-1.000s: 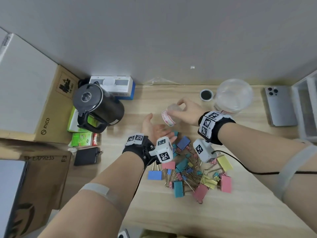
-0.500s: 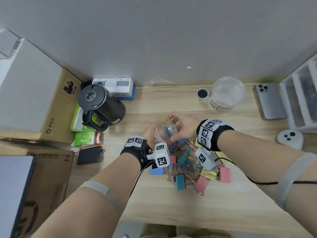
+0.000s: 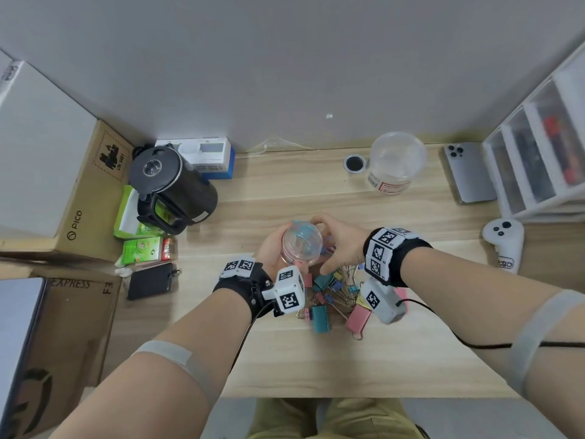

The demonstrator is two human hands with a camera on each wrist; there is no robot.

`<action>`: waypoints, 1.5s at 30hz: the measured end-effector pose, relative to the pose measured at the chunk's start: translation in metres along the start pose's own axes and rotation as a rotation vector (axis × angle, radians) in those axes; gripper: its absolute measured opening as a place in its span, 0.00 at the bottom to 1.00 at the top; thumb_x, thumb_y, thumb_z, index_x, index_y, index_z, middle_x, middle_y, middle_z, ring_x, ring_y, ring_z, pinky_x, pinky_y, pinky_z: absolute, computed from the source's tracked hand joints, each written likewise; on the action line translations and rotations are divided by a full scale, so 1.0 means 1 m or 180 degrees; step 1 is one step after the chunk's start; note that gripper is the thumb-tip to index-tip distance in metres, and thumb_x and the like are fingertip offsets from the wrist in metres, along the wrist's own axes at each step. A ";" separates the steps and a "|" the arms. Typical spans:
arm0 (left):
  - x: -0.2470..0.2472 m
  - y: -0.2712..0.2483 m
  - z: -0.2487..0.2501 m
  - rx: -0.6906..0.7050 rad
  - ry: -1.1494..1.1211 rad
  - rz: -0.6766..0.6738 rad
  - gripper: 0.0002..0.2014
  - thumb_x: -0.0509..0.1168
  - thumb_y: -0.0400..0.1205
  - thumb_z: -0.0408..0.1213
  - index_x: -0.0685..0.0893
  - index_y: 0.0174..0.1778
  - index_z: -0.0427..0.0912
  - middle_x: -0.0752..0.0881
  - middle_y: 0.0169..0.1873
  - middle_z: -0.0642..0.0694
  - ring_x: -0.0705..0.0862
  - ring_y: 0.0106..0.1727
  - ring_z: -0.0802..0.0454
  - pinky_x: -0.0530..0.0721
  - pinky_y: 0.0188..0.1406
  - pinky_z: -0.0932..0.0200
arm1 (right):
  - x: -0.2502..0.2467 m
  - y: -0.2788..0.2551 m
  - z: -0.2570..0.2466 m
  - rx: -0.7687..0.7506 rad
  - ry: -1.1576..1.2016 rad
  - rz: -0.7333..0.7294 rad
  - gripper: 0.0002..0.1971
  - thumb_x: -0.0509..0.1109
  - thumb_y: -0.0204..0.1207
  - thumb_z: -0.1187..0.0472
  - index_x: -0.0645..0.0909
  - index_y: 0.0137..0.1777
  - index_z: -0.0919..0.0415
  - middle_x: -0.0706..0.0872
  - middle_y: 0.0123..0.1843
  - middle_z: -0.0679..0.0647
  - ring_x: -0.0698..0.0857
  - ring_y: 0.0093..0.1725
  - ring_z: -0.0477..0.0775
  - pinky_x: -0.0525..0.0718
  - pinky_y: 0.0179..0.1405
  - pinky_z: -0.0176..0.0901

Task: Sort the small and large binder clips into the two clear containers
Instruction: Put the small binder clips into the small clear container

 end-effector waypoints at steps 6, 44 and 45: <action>-0.014 0.002 -0.010 -0.0124 0.0434 0.0243 0.25 0.63 0.86 0.52 0.82 0.71 0.37 0.84 0.54 0.31 0.89 0.37 0.38 0.82 0.16 0.61 | 0.007 -0.022 0.031 0.0617 -0.0779 0.0320 0.26 0.83 0.64 0.55 0.80 0.60 0.60 0.88 0.52 0.56 0.87 0.49 0.56 0.86 0.48 0.49; -0.050 0.002 -0.037 0.0022 0.0987 0.0444 0.33 0.60 0.85 0.60 0.82 0.74 0.35 0.82 0.59 0.29 0.78 0.17 0.48 0.77 0.16 0.62 | 0.059 -0.006 0.052 0.0521 -0.0368 0.1065 0.11 0.73 0.73 0.68 0.89 0.52 0.56 0.86 0.47 0.49 0.85 0.47 0.51 0.83 0.45 0.39; -0.050 0.002 -0.037 0.0028 0.0978 0.0444 0.33 0.60 0.85 0.60 0.82 0.74 0.35 0.82 0.60 0.29 0.78 0.17 0.47 0.77 0.16 0.62 | 0.057 -0.005 0.052 0.0564 -0.0279 0.1049 0.09 0.73 0.73 0.68 0.89 0.49 0.56 0.86 0.45 0.49 0.85 0.46 0.51 0.82 0.44 0.39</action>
Point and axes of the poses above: each hand's wrist, its own y-axis towards the middle knuckle, its own x-axis out of the palm, z = x × y, the point moved 3 cm from there along y, towards the middle knuckle
